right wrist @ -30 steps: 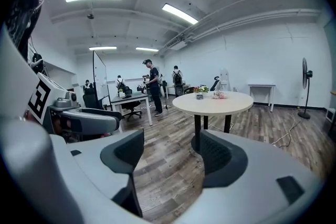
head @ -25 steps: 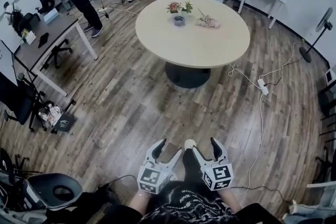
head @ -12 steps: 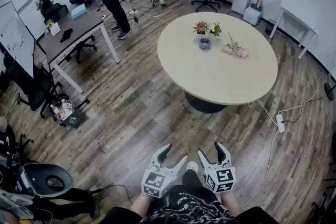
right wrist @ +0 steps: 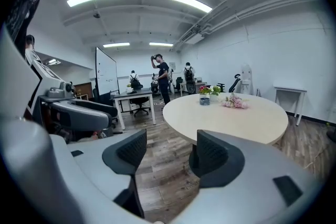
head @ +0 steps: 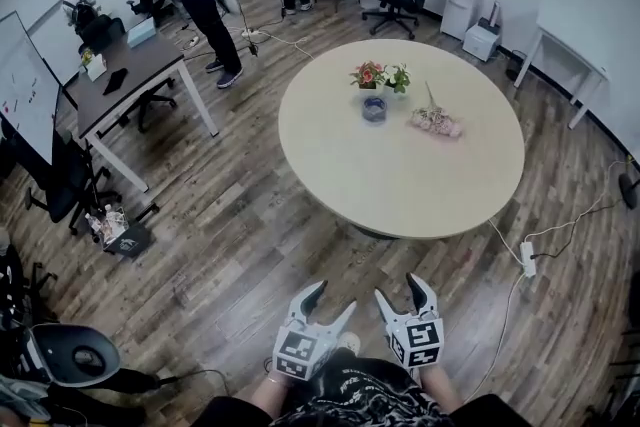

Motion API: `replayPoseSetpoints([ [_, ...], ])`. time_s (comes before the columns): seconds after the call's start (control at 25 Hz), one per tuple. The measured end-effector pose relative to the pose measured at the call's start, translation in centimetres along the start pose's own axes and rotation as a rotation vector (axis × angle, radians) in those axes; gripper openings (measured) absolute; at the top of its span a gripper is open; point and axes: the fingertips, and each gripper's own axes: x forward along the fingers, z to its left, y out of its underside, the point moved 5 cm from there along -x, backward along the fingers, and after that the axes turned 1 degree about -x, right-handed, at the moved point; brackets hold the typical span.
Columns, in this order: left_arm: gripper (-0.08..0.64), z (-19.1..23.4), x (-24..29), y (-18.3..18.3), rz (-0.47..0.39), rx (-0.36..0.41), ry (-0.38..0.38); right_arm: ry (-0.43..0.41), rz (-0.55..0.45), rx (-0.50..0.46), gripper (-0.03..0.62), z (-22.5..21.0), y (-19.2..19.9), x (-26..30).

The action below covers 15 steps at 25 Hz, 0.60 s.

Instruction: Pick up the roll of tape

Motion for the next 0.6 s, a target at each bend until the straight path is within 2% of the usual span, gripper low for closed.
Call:
replayPoseSetpoints([
  [0.12,0.291,-0.2,1.8,-0.1,0.018,0.021,0.013,0.022,0.018,0.0,0.294,-1.5,0.6,0.5],
  [0.52,0.291,2.5,5.7,-1.3,0.025,-0.029,0.008,0.035,0.042,0.046,0.287,-3.3,0.1,3.1],
  [0.6,0.291,3.3,6.7,-1.7,0.029,-0.018,0.024,0.045,0.049,0.056,0.284,-3.6,-0.3,4.1],
])
